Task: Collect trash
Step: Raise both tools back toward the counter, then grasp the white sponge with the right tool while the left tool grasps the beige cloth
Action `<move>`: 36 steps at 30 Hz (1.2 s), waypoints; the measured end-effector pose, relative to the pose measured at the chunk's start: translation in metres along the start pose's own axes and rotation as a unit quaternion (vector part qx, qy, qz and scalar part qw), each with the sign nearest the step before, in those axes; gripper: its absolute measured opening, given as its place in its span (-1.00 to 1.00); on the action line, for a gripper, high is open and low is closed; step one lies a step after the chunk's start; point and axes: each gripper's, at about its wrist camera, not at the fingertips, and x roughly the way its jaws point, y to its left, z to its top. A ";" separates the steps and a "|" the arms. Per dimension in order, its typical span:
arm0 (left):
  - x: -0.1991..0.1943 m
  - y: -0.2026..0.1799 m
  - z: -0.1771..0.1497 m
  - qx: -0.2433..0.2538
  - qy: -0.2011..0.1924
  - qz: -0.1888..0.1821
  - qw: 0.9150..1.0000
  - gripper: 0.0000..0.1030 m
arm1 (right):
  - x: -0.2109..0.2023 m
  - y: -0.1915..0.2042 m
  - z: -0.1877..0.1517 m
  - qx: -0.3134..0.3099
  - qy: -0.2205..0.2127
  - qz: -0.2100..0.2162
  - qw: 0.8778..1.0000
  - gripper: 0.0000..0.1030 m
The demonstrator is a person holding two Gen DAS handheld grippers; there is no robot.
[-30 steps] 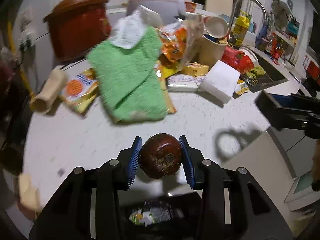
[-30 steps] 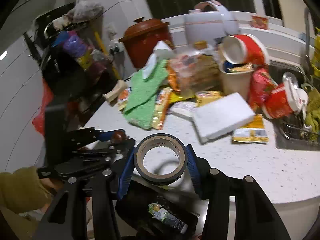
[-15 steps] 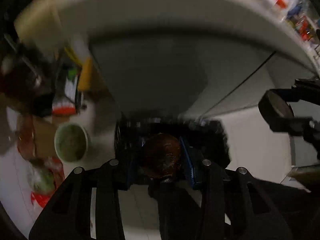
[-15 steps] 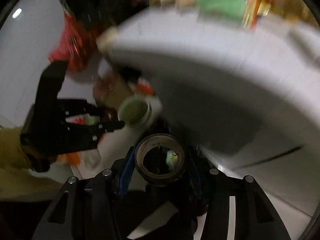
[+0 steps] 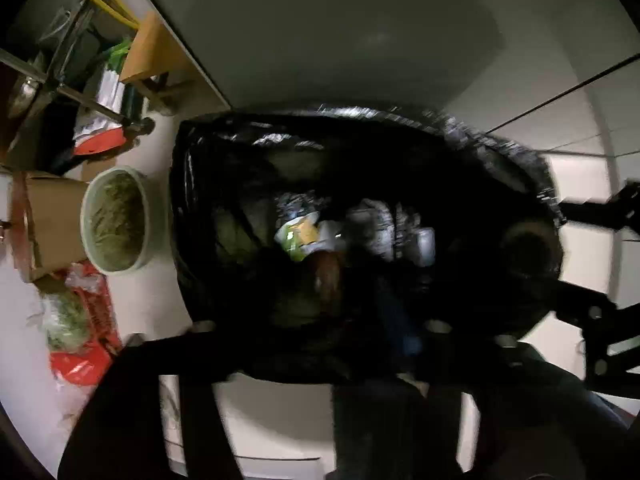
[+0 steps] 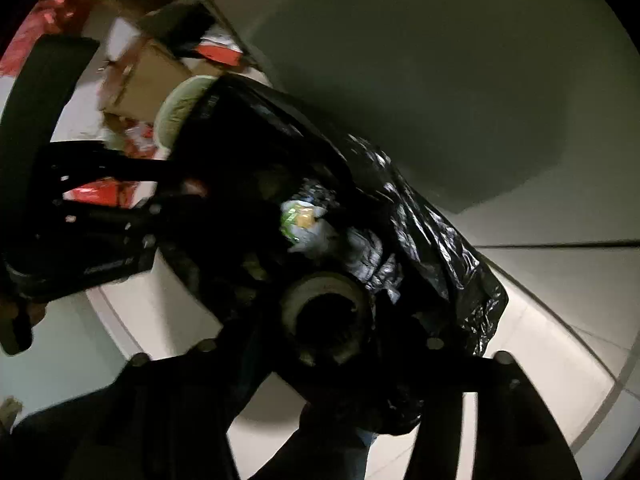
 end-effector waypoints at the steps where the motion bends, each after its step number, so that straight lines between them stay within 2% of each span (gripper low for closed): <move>1: 0.000 -0.001 0.000 0.003 -0.002 0.006 1.000 0.41 | 0.000 -0.002 0.001 0.002 -0.002 -0.007 1.000 0.46; 7: -0.007 0.002 0.001 -0.001 -0.012 0.019 1.000 0.52 | -0.012 -0.020 0.003 0.013 -0.008 -0.013 1.000 0.48; 12: -0.020 0.002 0.005 0.003 -0.018 0.021 1.000 0.52 | -0.038 -0.025 0.008 0.030 -0.032 -0.002 0.999 0.48; 16: -0.055 -0.003 0.004 0.021 -0.045 0.011 0.999 0.52 | -0.093 -0.019 0.004 0.026 -0.073 0.013 0.997 0.48; 20: -0.127 -0.013 -0.008 0.042 -0.100 -0.038 0.993 0.52 | -0.179 -0.007 -0.007 0.008 -0.138 0.040 0.990 0.48; 23: -0.187 -0.020 -0.017 0.046 -0.147 -0.073 0.985 0.54 | -0.272 -0.005 -0.013 -0.004 -0.223 0.061 0.973 0.49; 24: -0.202 -0.021 -0.018 0.045 -0.161 -0.077 0.983 0.63 | -0.299 -0.007 -0.014 -0.004 -0.254 0.060 0.965 0.56; 26: -0.231 -0.025 -0.019 0.045 -0.191 -0.086 0.977 0.67 | -0.339 -0.012 -0.016 0.000 -0.308 0.048 0.950 0.68; 28: -0.256 -0.029 -0.018 0.049 -0.220 -0.094 0.970 0.67 | -0.380 -0.030 -0.013 0.017 -0.371 0.005 0.929 0.80; 30: -0.275 -0.033 -0.013 0.050 -0.240 -0.091 0.965 0.67 | -0.398 -0.051 -0.007 0.044 -0.404 -0.037 0.913 0.81; 32: -0.289 -0.038 -0.005 0.049 -0.257 -0.094 0.960 0.67 | -0.402 -0.082 0.004 0.084 -0.419 -0.078 0.901 0.85; 34: -0.296 -0.043 -0.002 0.048 -0.268 -0.089 0.958 0.67 | -0.398 -0.103 0.015 0.124 -0.410 -0.094 0.899 0.85; 36: -0.299 -0.049 0.003 0.046 -0.272 -0.083 0.958 0.67 | -0.392 -0.131 0.025 0.190 -0.396 -0.055 0.897 0.85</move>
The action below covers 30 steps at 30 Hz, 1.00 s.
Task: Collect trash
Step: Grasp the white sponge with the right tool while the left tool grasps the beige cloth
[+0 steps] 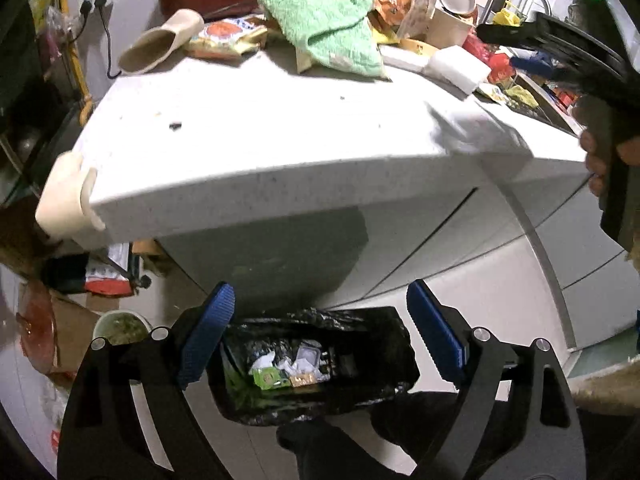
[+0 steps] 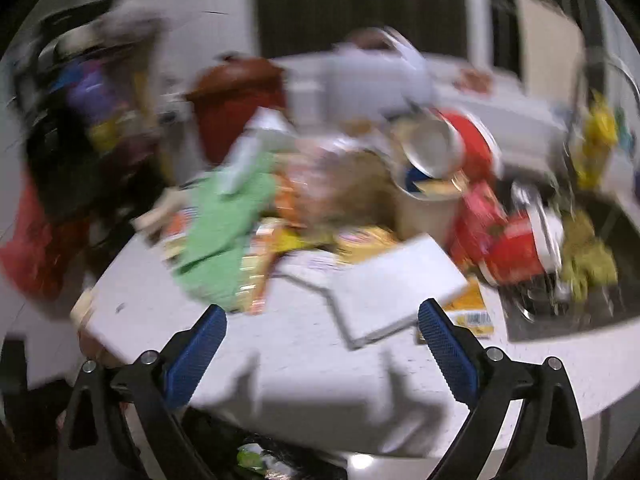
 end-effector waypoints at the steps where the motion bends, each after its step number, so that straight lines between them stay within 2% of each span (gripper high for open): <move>1: 0.000 -0.003 0.002 -0.001 -0.001 0.002 1.000 0.67 | 0.003 -0.005 0.000 0.023 0.004 0.008 1.000 0.85; 3: -0.001 -0.005 0.001 -0.002 -0.001 0.004 1.000 0.67 | 0.013 -0.017 0.002 0.079 0.017 0.024 0.996 0.85; 7: -0.003 0.000 0.005 -0.003 0.006 0.008 1.000 0.67 | 0.030 -0.022 -0.004 0.123 0.023 0.005 0.992 0.85; 12: -0.004 0.003 0.007 -0.007 0.007 0.008 1.000 0.67 | 0.061 -0.035 -0.005 0.210 0.024 0.011 0.977 0.85; 14: -0.006 0.003 0.007 -0.001 0.005 0.008 1.000 0.67 | 0.067 -0.038 -0.003 0.231 0.015 0.015 0.973 0.72; 16: -0.007 0.002 0.008 0.002 0.004 0.008 1.000 0.67 | 0.071 -0.043 -0.003 0.249 0.027 0.029 0.968 0.15; 18: -0.009 0.002 0.009 0.002 -0.001 0.008 1.000 0.67 | 0.067 -0.050 -0.007 0.269 0.029 0.061 0.961 -0.15; 25: -0.025 0.012 0.030 -0.002 -0.033 0.010 0.999 0.67 | 0.030 -0.048 -0.015 0.246 0.026 0.101 0.964 -0.42; 30: -0.039 0.036 0.063 -0.014 -0.074 0.031 0.997 0.67 | -0.005 -0.033 -0.015 0.199 0.016 0.115 0.973 -0.62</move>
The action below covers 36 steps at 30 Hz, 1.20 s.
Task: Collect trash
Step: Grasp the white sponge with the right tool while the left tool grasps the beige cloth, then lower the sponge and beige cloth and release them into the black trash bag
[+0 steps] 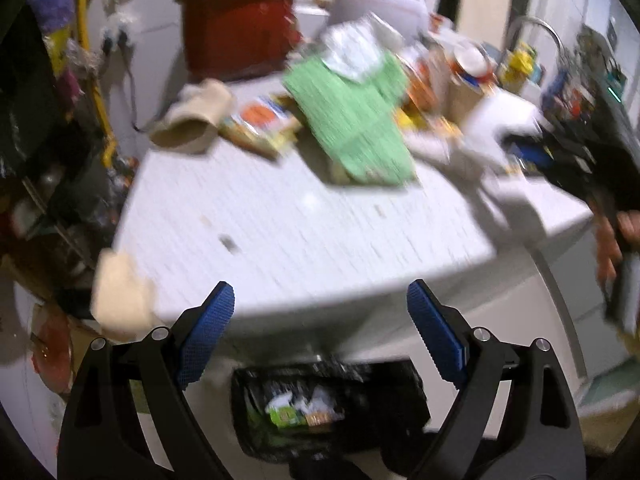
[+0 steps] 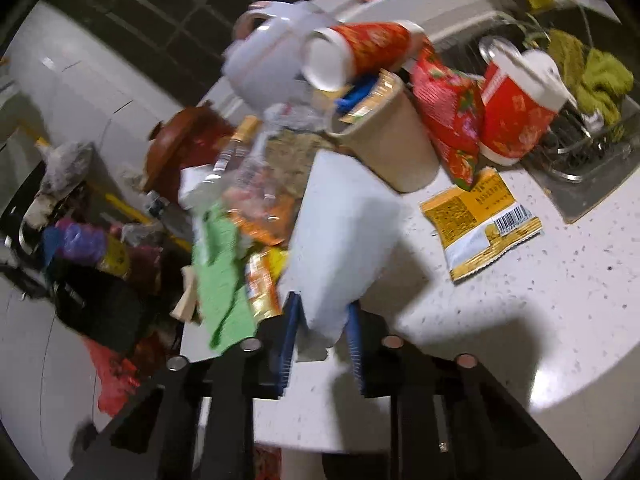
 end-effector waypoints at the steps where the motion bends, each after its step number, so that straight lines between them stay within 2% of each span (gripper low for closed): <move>1: 0.001 0.008 0.009 -0.005 -0.008 0.011 1.000 0.67 | -0.005 0.004 -0.002 -0.009 -0.002 0.003 1.000 -0.63; 4: 0.011 0.037 0.047 -0.024 -0.029 0.048 0.998 0.67 | -0.017 0.007 -0.004 -0.020 -0.004 0.012 1.000 -0.64; 7: 0.032 0.078 0.083 -0.080 -0.028 0.069 0.994 0.67 | -0.024 0.005 -0.008 -0.014 -0.008 0.013 1.000 -0.64; 10: 0.046 0.113 0.105 -0.160 -0.035 0.031 0.986 0.67 | -0.029 0.006 -0.012 -0.015 -0.009 0.011 1.000 -0.64; 14: 0.063 0.140 0.116 -0.245 -0.041 -0.024 0.968 0.63 | -0.033 0.008 -0.018 -0.022 -0.008 0.011 1.000 -0.64; 17: 0.079 0.152 0.117 -0.306 -0.033 -0.064 0.949 0.29 | -0.036 0.008 -0.021 -0.025 -0.006 0.012 1.000 -0.63; 18: 0.085 0.157 0.116 -0.327 -0.031 -0.075 0.942 -0.01 | -0.036 0.009 -0.021 -0.025 -0.006 0.012 1.000 -0.63; 19: 0.089 0.159 0.113 -0.342 -0.029 -0.085 0.935 -0.41 | -0.036 0.010 -0.021 -0.028 -0.006 0.012 1.000 -0.63; 21: 0.101 0.168 0.111 -0.379 -0.022 -0.112 0.918 -0.70 | -0.037 0.013 -0.022 -0.034 -0.006 0.013 0.999 -0.63; 22: 0.105 0.172 0.109 -0.393 -0.020 -0.119 0.912 -0.77 | -0.037 0.014 -0.023 -0.036 -0.005 0.014 0.999 -0.63; 23: 0.105 0.173 0.108 -0.397 -0.019 -0.124 0.909 -0.77 | -0.036 0.015 -0.023 -0.038 -0.003 0.015 0.999 -0.63; 28: 0.098 0.171 0.108 -0.391 -0.040 -0.152 0.907 -0.95 | -0.034 0.024 -0.024 -0.049 0.005 0.025 0.998 -0.63; 34: 0.050 0.158 0.088 -0.334 -0.061 -0.157 0.927 -0.95 | -0.030 0.057 -0.028 -0.104 0.023 0.066 0.992 -0.63; 36: 0.014 0.155 0.075 -0.311 -0.073 -0.158 0.934 -0.95 | -0.029 0.074 -0.033 -0.133 0.041 0.093 0.986 -0.63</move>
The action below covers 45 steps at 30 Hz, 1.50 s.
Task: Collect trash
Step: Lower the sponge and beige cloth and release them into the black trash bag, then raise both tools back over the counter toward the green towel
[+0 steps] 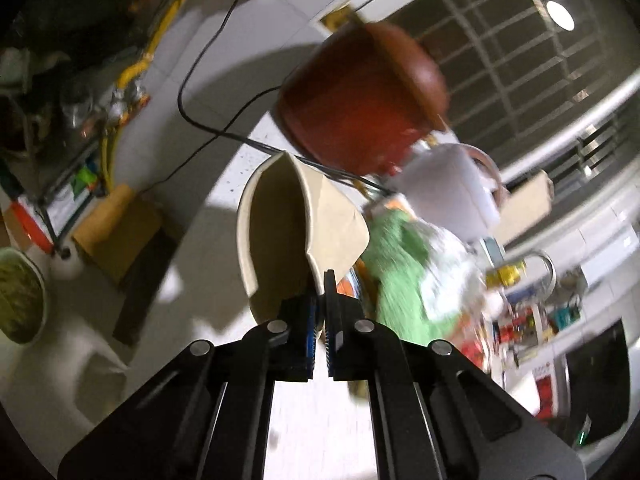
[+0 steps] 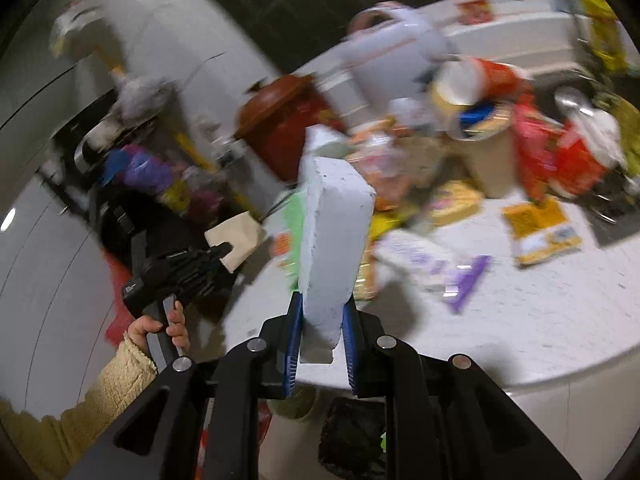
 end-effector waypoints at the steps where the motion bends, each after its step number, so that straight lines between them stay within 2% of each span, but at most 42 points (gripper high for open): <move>1: -0.019 -0.004 -0.006 0.015 -0.002 -0.002 1.000 -0.95 | 0.003 0.010 -0.002 -0.017 0.010 0.014 1.000 -0.63; 4: -0.087 -0.013 -0.041 0.062 0.007 0.012 0.998 -0.95 | 0.016 0.041 -0.014 -0.078 0.053 0.051 0.994 -0.63; 6: -0.110 -0.012 -0.067 0.083 0.028 0.044 0.995 -0.95 | 0.027 0.058 -0.029 -0.117 0.087 0.063 0.987 -0.63; 8: -0.125 -0.004 -0.101 0.093 0.065 0.079 0.990 -0.95 | 0.045 0.069 -0.054 -0.147 0.134 0.069 0.978 -0.63; 11: -0.121 0.023 -0.145 0.072 0.122 0.108 0.984 -0.95 | 0.076 0.067 -0.093 -0.160 0.202 0.062 0.964 -0.63; 13: -0.103 0.050 -0.176 0.048 0.158 0.112 0.980 -0.95 | 0.098 0.054 -0.121 -0.157 0.239 0.046 0.957 -0.63; 16: -0.052 0.100 -0.224 0.012 0.216 0.124 0.968 -0.95 | 0.136 0.020 -0.166 -0.148 0.292 0.006 0.945 -0.63; 18: -0.013 0.129 -0.251 0.005 0.247 0.136 0.959 -0.95 | 0.161 -0.006 -0.195 -0.144 0.323 -0.024 0.935 -0.63; 21: 0.050 0.163 -0.279 -0.003 0.276 0.154 0.949 -0.95 | 0.202 -0.054 -0.242 -0.102 0.365 -0.071 0.923 -0.63; 22: 0.068 0.172 -0.287 0.003 0.288 0.161 0.944 -0.95 | 0.202 -0.054 -0.242 -0.102 0.365 -0.071 0.923 -0.63; 26: 0.143 0.209 -0.326 0.027 0.345 0.195 0.918 -0.95 | 0.245 -0.096 -0.296 -0.080 0.403 -0.116 0.904 -0.63; 29: 0.175 0.229 -0.345 0.041 0.371 0.231 0.898 -0.95 | 0.272 -0.125 -0.328 -0.075 0.430 -0.145 0.888 -0.63; 30: 0.182 0.232 -0.350 0.054 0.377 0.249 0.890 -0.84 | 0.282 -0.134 -0.338 -0.071 0.439 -0.154 0.882 -0.60; 32: 0.185 0.238 -0.352 0.059 0.382 0.275 0.880 -0.23 | 0.292 -0.143 -0.349 -0.074 0.450 -0.171 0.874 -0.46; 33: 0.185 0.239 -0.352 0.060 0.381 0.291 0.876 0.31 | 0.294 -0.145 -0.353 -0.077 0.454 -0.178 0.869 -0.14; 34: 0.181 0.238 -0.349 0.065 0.371 0.308 0.874 0.42 | 0.295 -0.146 -0.354 -0.077 0.456 -0.183 0.868 0.07; 36: 0.176 0.231 -0.347 0.072 0.362 0.311 0.876 0.46 | 0.293 -0.143 -0.350 -0.086 0.450 -0.188 0.869 0.08; 38: 0.173 0.227 -0.343 0.083 0.365 0.318 0.871 0.47 | 0.289 -0.139 -0.344 -0.092 0.449 -0.185 0.869 0.10; 40: 0.168 0.223 -0.335 0.092 0.361 0.321 0.871 0.48 | 0.283 -0.137 -0.337 -0.105 0.443 -0.187 0.871 0.23; 43: 0.160 0.206 -0.324 0.095 0.350 0.313 0.878 0.47 | 0.271 -0.128 -0.319 -0.116 0.431 -0.182 0.876 0.29; 45: 0.154 0.193 -0.321 0.103 0.341 0.310 0.882 0.48 | 0.258 -0.115 -0.299 -0.123 0.413 -0.174 0.886 0.30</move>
